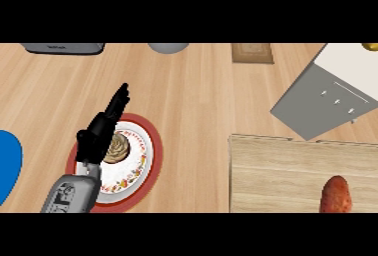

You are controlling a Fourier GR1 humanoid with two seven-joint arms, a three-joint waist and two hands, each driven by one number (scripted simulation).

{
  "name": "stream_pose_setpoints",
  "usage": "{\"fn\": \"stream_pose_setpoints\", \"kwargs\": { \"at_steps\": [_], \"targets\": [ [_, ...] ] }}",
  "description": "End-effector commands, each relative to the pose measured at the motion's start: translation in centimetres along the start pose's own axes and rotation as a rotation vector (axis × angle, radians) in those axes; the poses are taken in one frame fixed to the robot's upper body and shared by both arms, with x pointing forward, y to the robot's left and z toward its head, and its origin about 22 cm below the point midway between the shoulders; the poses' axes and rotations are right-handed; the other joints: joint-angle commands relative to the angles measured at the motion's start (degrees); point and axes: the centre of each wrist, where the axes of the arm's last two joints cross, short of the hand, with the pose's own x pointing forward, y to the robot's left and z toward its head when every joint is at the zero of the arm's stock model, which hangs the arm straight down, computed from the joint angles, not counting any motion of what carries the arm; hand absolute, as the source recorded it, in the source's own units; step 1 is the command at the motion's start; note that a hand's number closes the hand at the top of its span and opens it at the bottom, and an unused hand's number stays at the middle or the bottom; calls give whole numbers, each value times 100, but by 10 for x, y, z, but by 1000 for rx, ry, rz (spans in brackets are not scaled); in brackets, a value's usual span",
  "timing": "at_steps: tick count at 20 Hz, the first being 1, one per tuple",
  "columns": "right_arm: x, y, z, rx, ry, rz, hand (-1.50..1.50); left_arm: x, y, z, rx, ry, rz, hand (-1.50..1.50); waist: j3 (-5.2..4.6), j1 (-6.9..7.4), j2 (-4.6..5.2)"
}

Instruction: Pick the lemon from the tray and place it in the tiered shelf

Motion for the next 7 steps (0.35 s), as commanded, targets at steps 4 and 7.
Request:
{"fn": "stream_pose_setpoints", "kwargs": {
  "at_steps": [4, 7],
  "targets": [
    [-5, -38, 29, 45, 21, 105, -150, -4, 3, 1, -4, -1, 3, 0, 32, 12, 58],
    [-9, -49, 38, 69, 28, 89, -150, 1, -2, -1, 5, -12, 8, 0, 49, -11, 54]
  ]
}}
